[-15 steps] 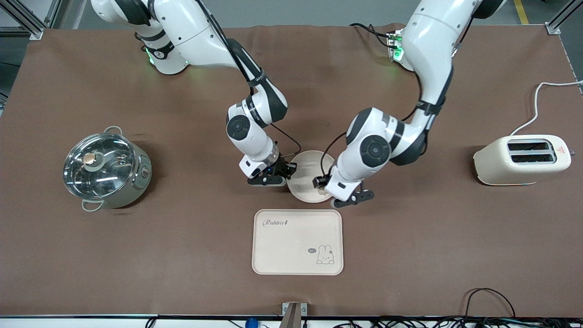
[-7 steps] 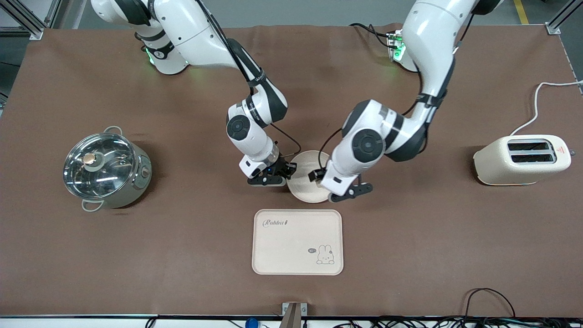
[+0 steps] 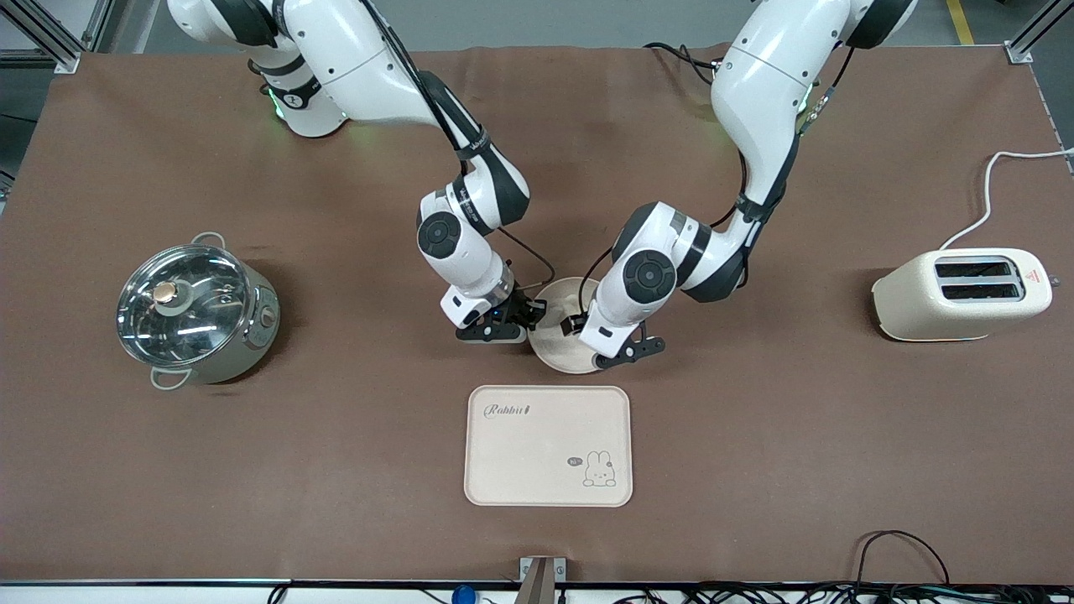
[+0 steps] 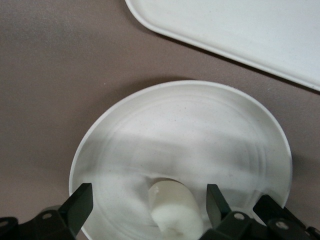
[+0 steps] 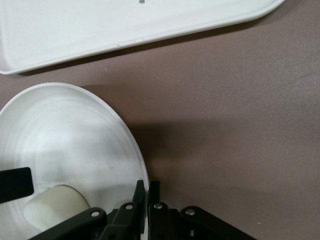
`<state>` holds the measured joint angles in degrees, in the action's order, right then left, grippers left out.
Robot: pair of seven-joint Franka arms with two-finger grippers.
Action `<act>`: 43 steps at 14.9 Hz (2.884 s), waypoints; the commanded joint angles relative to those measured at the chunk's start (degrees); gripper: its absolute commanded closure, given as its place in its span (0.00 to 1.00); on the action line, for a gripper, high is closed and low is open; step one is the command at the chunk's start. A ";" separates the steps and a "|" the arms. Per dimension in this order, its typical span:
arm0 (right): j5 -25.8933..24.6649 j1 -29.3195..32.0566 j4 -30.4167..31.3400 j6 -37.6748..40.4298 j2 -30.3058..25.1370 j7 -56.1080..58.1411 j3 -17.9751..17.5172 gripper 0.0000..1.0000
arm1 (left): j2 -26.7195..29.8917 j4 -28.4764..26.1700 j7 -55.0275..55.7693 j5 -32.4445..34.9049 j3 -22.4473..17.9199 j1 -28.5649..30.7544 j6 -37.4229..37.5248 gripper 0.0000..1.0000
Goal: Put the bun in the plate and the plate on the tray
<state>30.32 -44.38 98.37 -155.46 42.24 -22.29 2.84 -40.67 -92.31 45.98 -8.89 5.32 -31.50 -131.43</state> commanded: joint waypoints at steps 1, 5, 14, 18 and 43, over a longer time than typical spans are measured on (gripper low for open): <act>0.70 0.43 -0.28 0.07 0.65 -0.21 0.42 1.00 | 4.61 -0.94 -1.58 1.06 -0.14 1.09 1.16 0.00; 0.79 1.75 -0.45 0.86 -0.14 0.06 0.50 1.00 | 14.45 0.90 -12.98 2.81 -0.40 7.67 11.88 0.00; -2.44 7.45 -16.78 15.69 0.03 0.06 0.86 1.00 | 33.71 6.08 -32.44 5.37 -0.75 22.97 32.26 0.00; -3.60 13.52 -26.97 20.73 3.97 3.73 0.51 1.00 | 38.11 6.09 -35.34 10.38 -1.54 23.07 38.17 0.00; -9.20 25.47 -44.49 46.09 8.31 10.51 1.20 0.00 | 38.47 8.72 -38.16 9.85 3.12 31.86 39.49 0.00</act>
<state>24.53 -22.08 50.57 -115.51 55.72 -12.54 4.19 -2.29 -84.31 8.74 0.21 8.29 0.18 -92.47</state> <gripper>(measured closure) 0.000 0.000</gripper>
